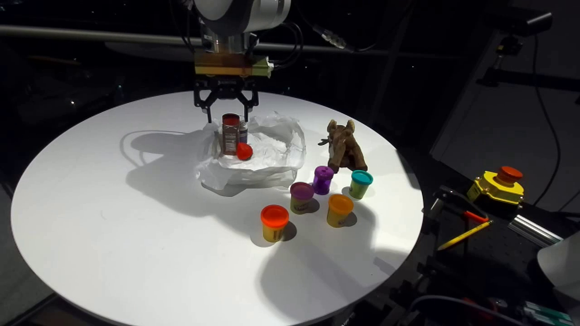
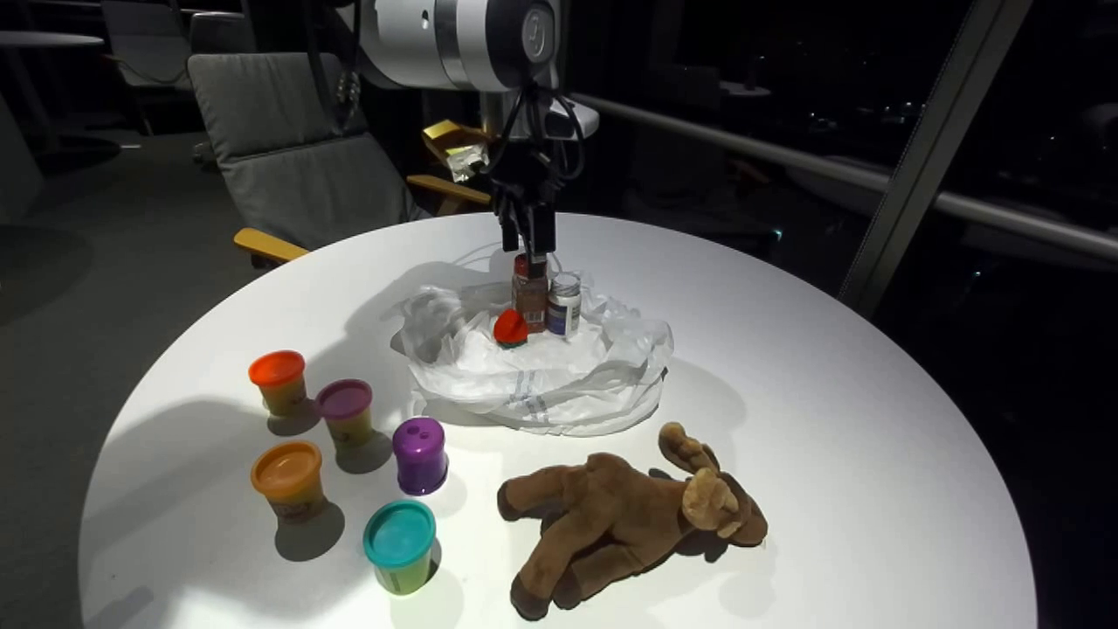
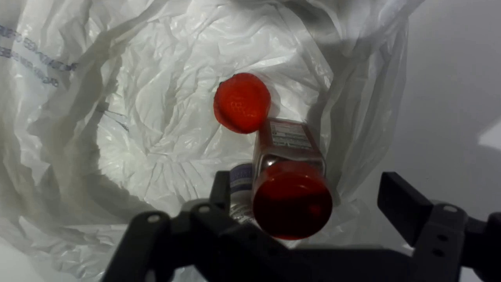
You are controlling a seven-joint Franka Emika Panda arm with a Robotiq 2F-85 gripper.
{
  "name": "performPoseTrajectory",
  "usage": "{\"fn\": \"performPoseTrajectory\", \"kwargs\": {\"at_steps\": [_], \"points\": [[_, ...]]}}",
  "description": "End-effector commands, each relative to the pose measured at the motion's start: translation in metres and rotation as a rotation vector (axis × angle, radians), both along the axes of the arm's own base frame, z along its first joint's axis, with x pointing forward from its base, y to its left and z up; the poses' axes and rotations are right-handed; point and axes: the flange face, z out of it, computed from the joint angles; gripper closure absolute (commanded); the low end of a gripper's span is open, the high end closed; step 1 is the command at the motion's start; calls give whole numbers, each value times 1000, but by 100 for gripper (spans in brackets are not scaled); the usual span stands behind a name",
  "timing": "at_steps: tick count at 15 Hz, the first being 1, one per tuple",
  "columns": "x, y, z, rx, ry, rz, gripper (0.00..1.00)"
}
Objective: Remove the objects from the plastic
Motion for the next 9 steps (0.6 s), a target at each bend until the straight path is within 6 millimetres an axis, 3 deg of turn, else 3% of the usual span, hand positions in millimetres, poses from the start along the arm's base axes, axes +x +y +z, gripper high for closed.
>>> {"fn": "performPoseTrajectory", "kwargs": {"at_steps": [1,2,7,9], "points": [[14,-3,-3,-16,-23,-27,30],[14,-5,-4,-19,-22,-28,31],[11,-19,0,-17,-23,-45,70],[6,-27,13,-15,-25,-53,75]]}}
